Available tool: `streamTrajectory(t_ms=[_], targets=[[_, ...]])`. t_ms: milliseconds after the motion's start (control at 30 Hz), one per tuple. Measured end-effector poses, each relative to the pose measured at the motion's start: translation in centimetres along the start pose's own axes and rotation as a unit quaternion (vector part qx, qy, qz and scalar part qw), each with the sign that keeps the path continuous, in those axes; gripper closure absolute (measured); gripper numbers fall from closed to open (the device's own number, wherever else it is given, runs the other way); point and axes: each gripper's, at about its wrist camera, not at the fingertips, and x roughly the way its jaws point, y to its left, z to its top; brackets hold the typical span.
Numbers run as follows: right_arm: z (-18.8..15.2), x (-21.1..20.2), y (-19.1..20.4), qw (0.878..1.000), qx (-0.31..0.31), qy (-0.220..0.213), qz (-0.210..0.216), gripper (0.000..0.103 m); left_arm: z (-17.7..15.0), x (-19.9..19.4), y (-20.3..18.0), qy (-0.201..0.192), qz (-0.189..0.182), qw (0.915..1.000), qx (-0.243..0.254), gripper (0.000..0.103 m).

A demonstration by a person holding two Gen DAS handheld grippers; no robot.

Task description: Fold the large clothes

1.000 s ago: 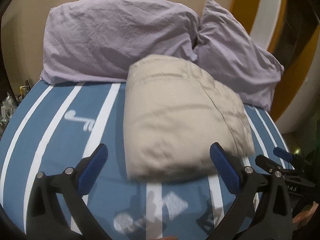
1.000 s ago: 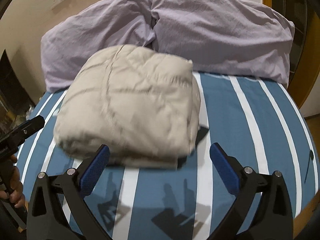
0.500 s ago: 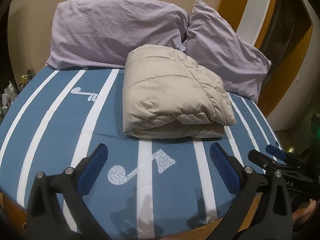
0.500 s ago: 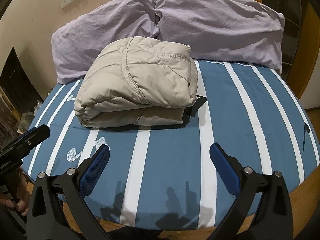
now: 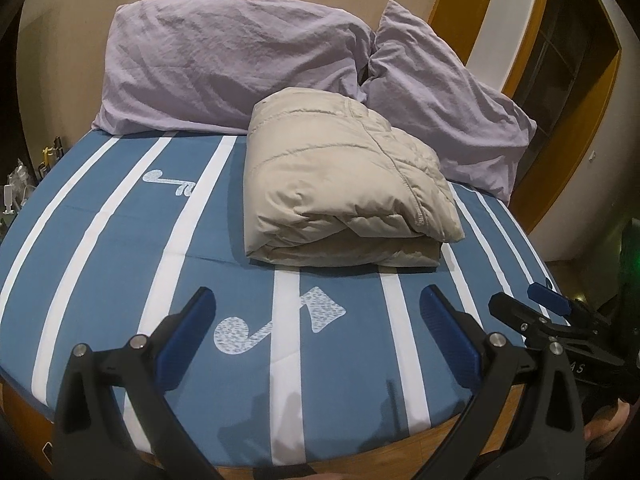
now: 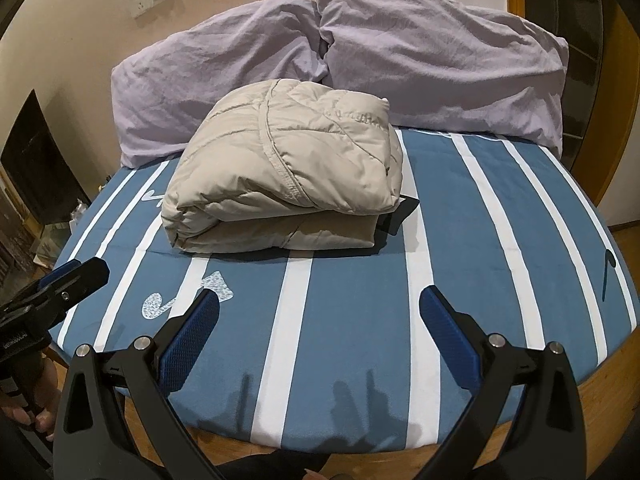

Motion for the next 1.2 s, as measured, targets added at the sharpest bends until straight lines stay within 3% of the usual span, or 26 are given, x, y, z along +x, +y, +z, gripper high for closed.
streamTrajectory(t_ms=[1200], targets=[[-0.57, 0.10, -0.55, 1.000, 0.007, 0.006, -0.002, 0.001, -0.28, 0.33, -0.22, 0.006, -0.004, 1.0000, 0.002, 0.002]])
